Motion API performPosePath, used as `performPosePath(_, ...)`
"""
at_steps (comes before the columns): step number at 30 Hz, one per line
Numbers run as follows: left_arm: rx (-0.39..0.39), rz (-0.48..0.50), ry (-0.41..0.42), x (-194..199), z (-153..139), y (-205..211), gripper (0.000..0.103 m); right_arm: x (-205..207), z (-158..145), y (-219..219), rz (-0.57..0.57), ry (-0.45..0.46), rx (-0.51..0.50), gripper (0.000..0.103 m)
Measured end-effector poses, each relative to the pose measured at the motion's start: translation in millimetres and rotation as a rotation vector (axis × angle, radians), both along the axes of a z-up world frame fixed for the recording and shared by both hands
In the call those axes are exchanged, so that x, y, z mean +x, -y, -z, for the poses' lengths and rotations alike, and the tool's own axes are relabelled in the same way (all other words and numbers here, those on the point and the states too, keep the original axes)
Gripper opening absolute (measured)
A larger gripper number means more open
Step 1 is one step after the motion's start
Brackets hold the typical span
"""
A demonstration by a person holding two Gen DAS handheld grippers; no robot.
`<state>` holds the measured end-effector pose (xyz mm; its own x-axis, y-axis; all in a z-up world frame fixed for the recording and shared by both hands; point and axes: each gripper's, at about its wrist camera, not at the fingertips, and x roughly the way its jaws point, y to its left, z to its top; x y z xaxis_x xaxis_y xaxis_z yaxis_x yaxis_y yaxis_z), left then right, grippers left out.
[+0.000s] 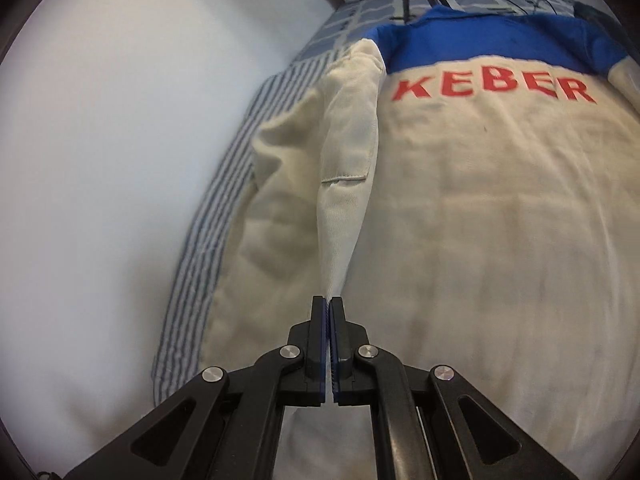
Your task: Fold large clothes
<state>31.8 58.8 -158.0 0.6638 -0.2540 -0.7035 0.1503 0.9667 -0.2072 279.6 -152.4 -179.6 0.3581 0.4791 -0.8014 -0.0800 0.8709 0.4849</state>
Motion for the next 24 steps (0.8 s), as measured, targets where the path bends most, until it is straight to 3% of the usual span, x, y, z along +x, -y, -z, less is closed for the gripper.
performPosePath(1,-0.02,-0.007,-0.006,-3.0,0.2,-2.4,0.02,2.2,9.6,2.2,0.002,-0.008,-0.028,0.0)
performPosePath(2,-0.039,-0.02,-0.01,-4.6,0.5,-6.6,0.039,0.6,13.9,2.6,-0.005,-0.016,-0.058,0.0)
performPosePath(3,-0.056,-0.033,-0.012,-4.7,0.1,-11.0,0.05,3.1,20.5,2.4,-0.013,-0.024,-0.083,0.0)
performPosePath(8,-0.186,-0.14,-0.078,7.6,9.6,-48.3,0.05,3.9,23.2,-3.8,-0.044,-0.01,-0.158,0.005)
performPosePath(10,-0.239,-0.163,-0.107,13.5,15.7,-60.5,0.05,0.4,6.8,-7.5,-0.063,0.031,-0.171,0.008)
performPosePath(13,-0.306,-0.198,-0.168,24.7,32.5,-73.6,0.05,-1.5,-20.1,-15.2,-0.099,0.118,-0.201,0.026)
performPosePath(17,-0.387,-0.234,-0.245,36.9,53.5,-83.3,0.05,8.9,-46.5,-28.5,-0.149,0.198,-0.22,0.028)
performPosePath(20,-0.431,-0.241,-0.28,44.3,63.9,-86.7,0.05,24.6,-57.8,-42.0,-0.172,0.243,-0.223,0.039)
performPosePath(24,-0.452,-0.236,-0.302,52.3,69.9,-82.9,0.05,48.7,-62.7,-66.0,-0.19,0.276,-0.264,0.041)
